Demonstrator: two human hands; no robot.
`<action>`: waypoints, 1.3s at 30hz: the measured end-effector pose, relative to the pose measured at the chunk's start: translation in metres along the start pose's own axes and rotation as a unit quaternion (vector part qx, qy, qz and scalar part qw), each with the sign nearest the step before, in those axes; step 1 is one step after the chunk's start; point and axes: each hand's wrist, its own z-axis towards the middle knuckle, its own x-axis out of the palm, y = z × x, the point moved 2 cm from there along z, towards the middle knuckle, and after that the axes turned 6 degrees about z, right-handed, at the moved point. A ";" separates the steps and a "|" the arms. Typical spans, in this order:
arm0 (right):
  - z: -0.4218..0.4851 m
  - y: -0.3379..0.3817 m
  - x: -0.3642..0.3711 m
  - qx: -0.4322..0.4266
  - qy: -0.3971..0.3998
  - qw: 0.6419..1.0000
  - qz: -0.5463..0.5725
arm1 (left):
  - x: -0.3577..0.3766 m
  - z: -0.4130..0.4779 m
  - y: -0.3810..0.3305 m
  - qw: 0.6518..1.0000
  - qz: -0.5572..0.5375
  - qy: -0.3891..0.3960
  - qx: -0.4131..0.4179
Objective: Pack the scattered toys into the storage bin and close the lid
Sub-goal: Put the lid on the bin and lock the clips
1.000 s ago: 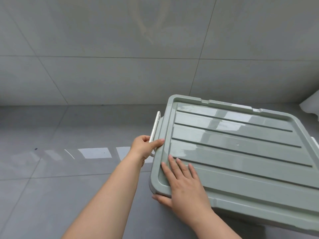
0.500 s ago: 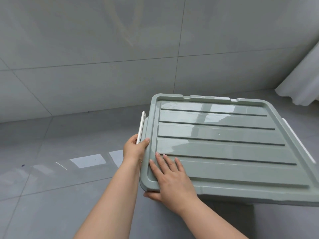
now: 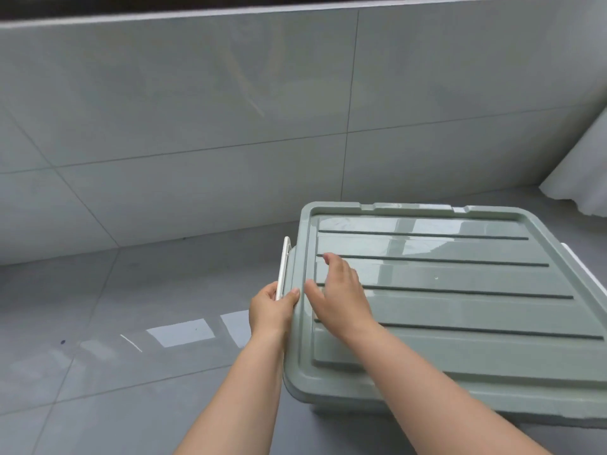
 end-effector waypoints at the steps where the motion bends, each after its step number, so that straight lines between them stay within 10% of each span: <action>1: 0.023 0.004 0.007 0.016 0.015 1.000 -0.018 | 0.001 0.000 0.002 1.000 0.019 -0.009 0.017; 5: 0.092 0.014 0.046 0.081 0.074 0.990 -0.088 | 0.006 -0.002 0.008 0.996 0.010 -0.030 0.080; 9: 0.105 0.005 0.061 0.037 -0.040 0.985 -0.165 | 0.006 -0.007 0.008 0.996 -0.012 -0.001 0.093; 28: 0.112 -0.007 0.058 0.023 -0.097 0.990 -0.101 | 0.012 -0.018 0.012 0.992 0.031 0.006 0.119; 39: 0.065 -0.020 -0.003 0.046 0.185 0.969 0.156 | 0.010 -0.031 0.004 0.990 0.073 -0.003 0.121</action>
